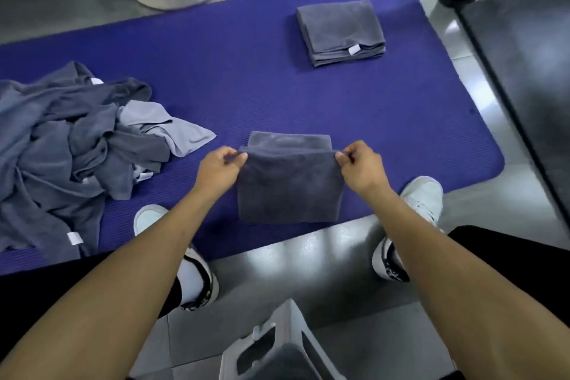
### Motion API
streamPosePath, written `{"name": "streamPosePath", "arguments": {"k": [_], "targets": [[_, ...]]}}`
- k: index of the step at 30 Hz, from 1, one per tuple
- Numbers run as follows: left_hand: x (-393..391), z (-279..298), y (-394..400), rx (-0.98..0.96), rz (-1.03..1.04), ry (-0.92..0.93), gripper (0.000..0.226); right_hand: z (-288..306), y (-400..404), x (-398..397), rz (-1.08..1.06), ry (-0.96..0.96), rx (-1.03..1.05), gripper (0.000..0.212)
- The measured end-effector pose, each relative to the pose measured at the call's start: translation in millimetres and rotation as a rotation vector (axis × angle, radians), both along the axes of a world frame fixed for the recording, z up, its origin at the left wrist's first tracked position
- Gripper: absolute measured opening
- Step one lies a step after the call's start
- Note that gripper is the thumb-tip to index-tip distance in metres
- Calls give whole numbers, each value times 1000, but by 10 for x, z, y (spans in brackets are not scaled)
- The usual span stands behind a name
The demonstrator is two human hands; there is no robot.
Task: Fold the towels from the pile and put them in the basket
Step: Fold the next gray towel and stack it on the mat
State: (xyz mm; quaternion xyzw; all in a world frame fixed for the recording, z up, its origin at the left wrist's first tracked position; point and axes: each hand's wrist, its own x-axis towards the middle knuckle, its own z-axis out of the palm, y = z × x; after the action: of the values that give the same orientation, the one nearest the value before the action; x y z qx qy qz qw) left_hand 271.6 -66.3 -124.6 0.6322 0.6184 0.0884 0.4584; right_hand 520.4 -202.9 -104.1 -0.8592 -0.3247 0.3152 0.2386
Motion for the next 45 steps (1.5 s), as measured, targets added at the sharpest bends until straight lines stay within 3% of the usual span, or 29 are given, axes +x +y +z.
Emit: {"name": "streamPosePath", "arguments": {"k": [3, 7, 13, 15, 17, 19, 21, 25, 37, 40, 45], "targets": [[212, -245, 295, 19, 40, 72, 19, -272, 347, 145, 0, -49, -20, 18], [396, -557, 531, -5, 114, 99, 20, -595, 631, 253, -54, 59, -26, 16], [496, -771, 383, -31, 351, -187, 9, -788, 660, 244, -153, 98, 69, 19], [464, -782, 212, 100, 238, -171, 8, -823, 574, 172, 19, 73, 93, 45], [450, -847, 24, 311, -114, -32, 21, -909, 451, 65, 307, -28, 114, 64], [473, -1008, -92, 486, -489, 159, 44, -1066, 360, -56, 558, -214, 126, 64], [467, -1182, -112, 524, -654, 297, 58, -1234, 334, -170, 685, -377, 100, 60], [314, -1353, -96, 489, -634, 440, 65, -1515, 291, -140, 737, -508, -16, 70], [290, -1234, -35, 338, -640, 385, 65, -1443, 286, -86, 748, -476, -51, 69], [169, -1047, -92, 335, -623, 268, 60, -1301, 175, -133, 723, -402, -26, 64], [-191, -939, -287, 366, -619, 24, 34, -1161, -140, -194, 723, -289, 141, 52]]}}
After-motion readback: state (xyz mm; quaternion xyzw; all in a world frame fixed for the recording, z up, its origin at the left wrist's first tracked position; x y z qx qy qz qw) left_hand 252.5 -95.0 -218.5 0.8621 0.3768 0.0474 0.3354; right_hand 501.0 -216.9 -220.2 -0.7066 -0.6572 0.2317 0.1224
